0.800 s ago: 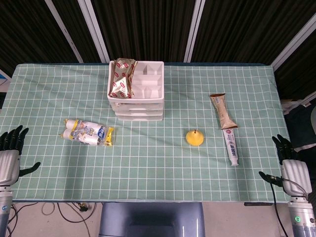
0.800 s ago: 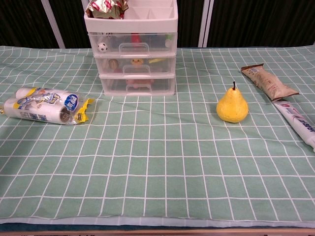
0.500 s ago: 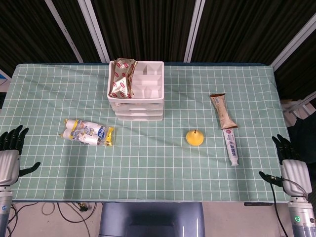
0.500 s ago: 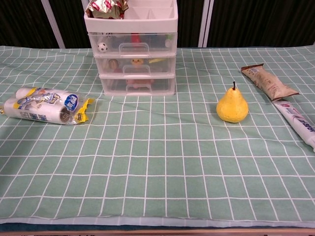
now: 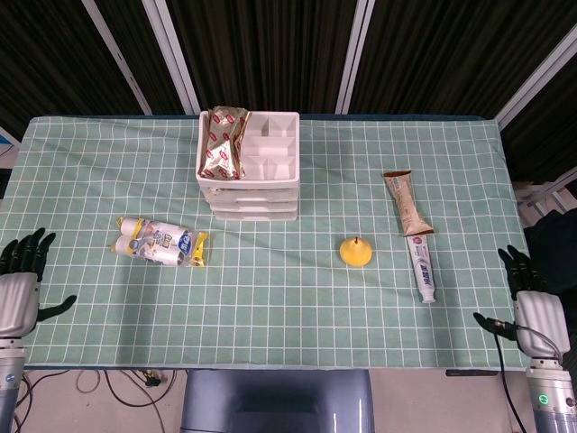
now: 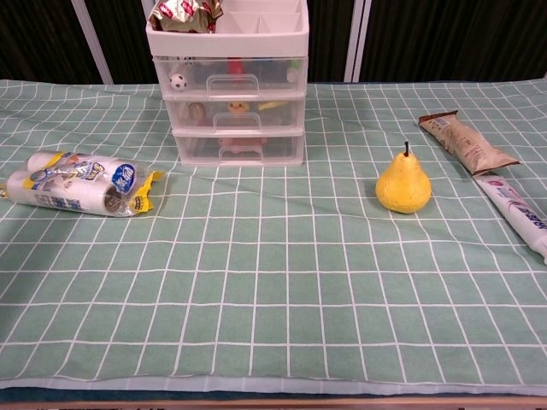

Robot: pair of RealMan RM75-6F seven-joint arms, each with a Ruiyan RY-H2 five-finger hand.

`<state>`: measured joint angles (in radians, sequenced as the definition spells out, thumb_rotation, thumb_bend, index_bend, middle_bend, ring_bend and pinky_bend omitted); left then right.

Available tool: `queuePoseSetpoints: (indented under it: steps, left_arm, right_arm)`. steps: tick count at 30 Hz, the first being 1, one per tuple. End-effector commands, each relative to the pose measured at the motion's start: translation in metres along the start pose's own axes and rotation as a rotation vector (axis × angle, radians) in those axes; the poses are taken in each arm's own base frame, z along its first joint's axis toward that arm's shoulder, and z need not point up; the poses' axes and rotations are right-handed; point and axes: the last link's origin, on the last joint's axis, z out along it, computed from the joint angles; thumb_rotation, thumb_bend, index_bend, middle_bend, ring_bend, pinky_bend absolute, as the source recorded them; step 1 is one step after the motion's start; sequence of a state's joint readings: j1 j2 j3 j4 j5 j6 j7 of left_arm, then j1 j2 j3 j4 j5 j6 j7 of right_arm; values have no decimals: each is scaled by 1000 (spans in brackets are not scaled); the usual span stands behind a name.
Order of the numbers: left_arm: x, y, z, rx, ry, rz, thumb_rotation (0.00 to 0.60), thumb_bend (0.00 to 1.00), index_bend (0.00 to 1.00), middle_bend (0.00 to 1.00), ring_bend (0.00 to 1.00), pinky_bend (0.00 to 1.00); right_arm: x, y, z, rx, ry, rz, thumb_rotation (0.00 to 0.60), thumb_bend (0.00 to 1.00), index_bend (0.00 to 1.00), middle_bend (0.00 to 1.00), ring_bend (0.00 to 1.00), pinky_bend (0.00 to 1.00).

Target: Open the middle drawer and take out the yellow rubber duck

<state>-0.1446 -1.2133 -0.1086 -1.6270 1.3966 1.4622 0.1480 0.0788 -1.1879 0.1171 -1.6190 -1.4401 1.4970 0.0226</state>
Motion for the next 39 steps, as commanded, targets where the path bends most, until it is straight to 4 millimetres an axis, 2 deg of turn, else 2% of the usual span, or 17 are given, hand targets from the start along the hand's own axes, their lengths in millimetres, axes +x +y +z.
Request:
queuePoseSetpoints:
  steps: [1, 3, 4, 7, 10, 11, 17, 24, 32, 39]
  left_arm:
    - [3, 8, 8, -24, 24, -38, 600, 230, 29, 548, 596, 718]
    - [2, 16, 14, -31, 19, -90, 600, 345, 57, 718, 765, 847]
    - [1, 20, 17, -34, 13, -105, 600, 376, 68, 766, 809, 883]
    - [-2, 41, 29, -41, -28, -189, 600, 425, 98, 867, 902, 969]
    - [-6, 65, 39, -48, -85, -279, 600, 446, 108, 915, 951, 999]
    - [-8, 79, 44, -47, -125, -338, 600, 453, 110, 929, 963, 1000]
    - [-22, 130, 64, -14, -294, -541, 600, 476, 117, 949, 979, 1000]
    - [-42, 179, 80, 10, -434, -695, 600, 486, 118, 949, 979, 1000]
    - [-66, 220, 97, 48, -530, -794, 600, 491, 119, 951, 982, 1000]
    - [-79, 248, 111, 59, -557, -856, 600, 491, 120, 953, 984, 1000]
  right_arm:
    - [0, 0, 0, -3, -1, 2, 600, 46, 0, 0, 0, 219]
    - [1, 0, 0, -2, -1, 4, 600, 46, 0, 0, 0, 219]
    - [1, 0, 0, -1, -1, 5, 600, 46, 0, 0, 0, 219]
    - [1, -1, -1, 0, -6, 13, 600, 46, 0, 0, 0, 219]
    - [0, -1, -2, 2, -10, 16, 600, 46, 0, 0, 0, 219]
    - [1, -1, -2, -1, -10, 19, 600, 46, 0, 0, 0, 219]
    - [1, 0, -1, -16, -19, 37, 600, 46, 0, 0, 0, 219]
    - [2, 1, 0, -29, -28, 55, 600, 45, 0, 0, 0, 219]
    - [2, 3, 1, -48, -37, 77, 600, 45, 0, 0, 0, 219]
    - [3, 4, 2, -60, -44, 94, 600, 47, 0, 0, 0, 219]
